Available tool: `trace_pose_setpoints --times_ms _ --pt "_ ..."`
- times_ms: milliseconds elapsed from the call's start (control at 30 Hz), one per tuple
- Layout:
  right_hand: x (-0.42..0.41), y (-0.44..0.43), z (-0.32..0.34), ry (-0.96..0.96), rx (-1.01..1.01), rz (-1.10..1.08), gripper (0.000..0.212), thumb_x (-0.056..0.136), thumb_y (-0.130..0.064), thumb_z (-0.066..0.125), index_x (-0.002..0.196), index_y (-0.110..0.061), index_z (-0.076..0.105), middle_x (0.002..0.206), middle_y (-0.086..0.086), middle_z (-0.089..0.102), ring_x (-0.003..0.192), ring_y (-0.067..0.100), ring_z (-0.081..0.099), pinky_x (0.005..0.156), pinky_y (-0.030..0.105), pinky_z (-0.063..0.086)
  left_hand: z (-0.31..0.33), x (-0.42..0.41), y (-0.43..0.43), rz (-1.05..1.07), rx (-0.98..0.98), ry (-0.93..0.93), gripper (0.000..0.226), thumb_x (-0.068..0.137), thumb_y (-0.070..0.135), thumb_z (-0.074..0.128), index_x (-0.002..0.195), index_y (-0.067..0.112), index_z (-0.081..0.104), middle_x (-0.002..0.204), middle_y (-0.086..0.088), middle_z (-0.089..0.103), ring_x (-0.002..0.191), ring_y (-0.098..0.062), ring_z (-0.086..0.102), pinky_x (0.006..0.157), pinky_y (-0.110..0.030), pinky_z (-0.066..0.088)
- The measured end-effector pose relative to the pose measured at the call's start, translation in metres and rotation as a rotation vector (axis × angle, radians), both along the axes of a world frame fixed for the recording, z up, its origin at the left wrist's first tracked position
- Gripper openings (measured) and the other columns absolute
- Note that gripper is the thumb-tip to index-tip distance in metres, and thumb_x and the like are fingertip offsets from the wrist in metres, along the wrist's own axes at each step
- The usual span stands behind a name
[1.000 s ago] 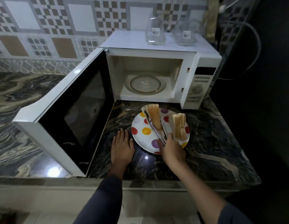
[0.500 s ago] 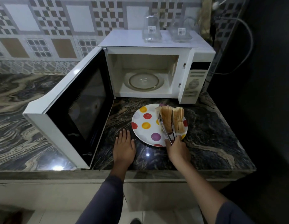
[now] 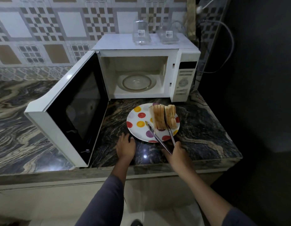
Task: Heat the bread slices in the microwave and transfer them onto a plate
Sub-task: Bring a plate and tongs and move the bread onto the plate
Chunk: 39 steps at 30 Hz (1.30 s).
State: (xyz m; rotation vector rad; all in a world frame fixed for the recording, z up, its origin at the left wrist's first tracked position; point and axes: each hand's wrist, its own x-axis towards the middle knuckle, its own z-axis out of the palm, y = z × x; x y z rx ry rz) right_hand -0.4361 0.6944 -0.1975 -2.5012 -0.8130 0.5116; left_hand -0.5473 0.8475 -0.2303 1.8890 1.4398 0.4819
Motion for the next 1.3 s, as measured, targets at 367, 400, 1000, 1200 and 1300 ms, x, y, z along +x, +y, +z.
trace_pose_setpoints --times_ms 367,400,1000,1200,1300 --pt "0.000 -0.041 0.029 0.397 0.499 0.255 0.012 0.088 -0.029 0.061 0.094 -0.026 0.052 0.072 -0.013 0.060 0.061 -0.005 0.057 0.054 0.009 0.040 0.071 0.035 -0.076 -0.367 -0.445 -0.811 0.063 0.081 0.065 0.046 0.125 0.020 0.053 0.118 0.001 0.065 0.113 -0.017 0.059 0.097 -0.034 0.047" --pt "-0.001 -0.039 0.038 0.470 0.535 0.263 0.011 0.089 -0.026 0.060 0.098 -0.023 0.053 0.064 -0.015 0.061 0.054 -0.007 0.056 0.050 0.007 0.039 0.077 0.035 -0.078 -0.379 -0.464 -0.839 0.060 0.083 0.060 0.052 0.126 0.018 0.053 0.119 -0.004 0.065 0.113 -0.021 0.060 0.097 -0.038 0.048" --pt "0.047 -0.038 0.074 0.466 0.701 0.175 0.014 0.083 -0.018 0.068 0.095 -0.011 0.068 0.084 0.004 0.068 0.067 0.003 0.066 0.056 0.015 0.053 0.127 0.026 -0.054 -0.050 -0.550 -1.366 0.014 0.082 0.004 0.066 0.091 0.008 0.056 0.087 -0.009 0.064 0.084 -0.018 0.070 0.081 -0.031 0.058" --pt "0.045 -0.030 0.071 0.409 0.758 0.139 0.025 0.080 -0.009 0.071 0.104 -0.004 0.069 0.087 0.001 0.069 0.077 0.006 0.068 0.071 0.020 0.056 0.122 0.030 -0.056 -0.002 -0.517 -1.380 0.015 0.082 0.006 0.067 0.092 0.008 0.057 0.088 -0.008 0.066 0.085 -0.016 0.070 0.079 -0.029 0.058" --pt "0.044 -0.022 0.071 0.352 0.721 0.163 0.028 0.079 -0.012 0.072 0.107 -0.010 0.069 0.094 0.002 0.069 0.089 0.015 0.065 0.073 0.022 0.053 0.121 0.034 -0.056 0.003 -0.508 -1.358 0.021 0.082 0.007 0.067 0.099 0.007 0.055 0.092 -0.008 0.067 0.088 -0.017 0.069 0.082 -0.029 0.058"
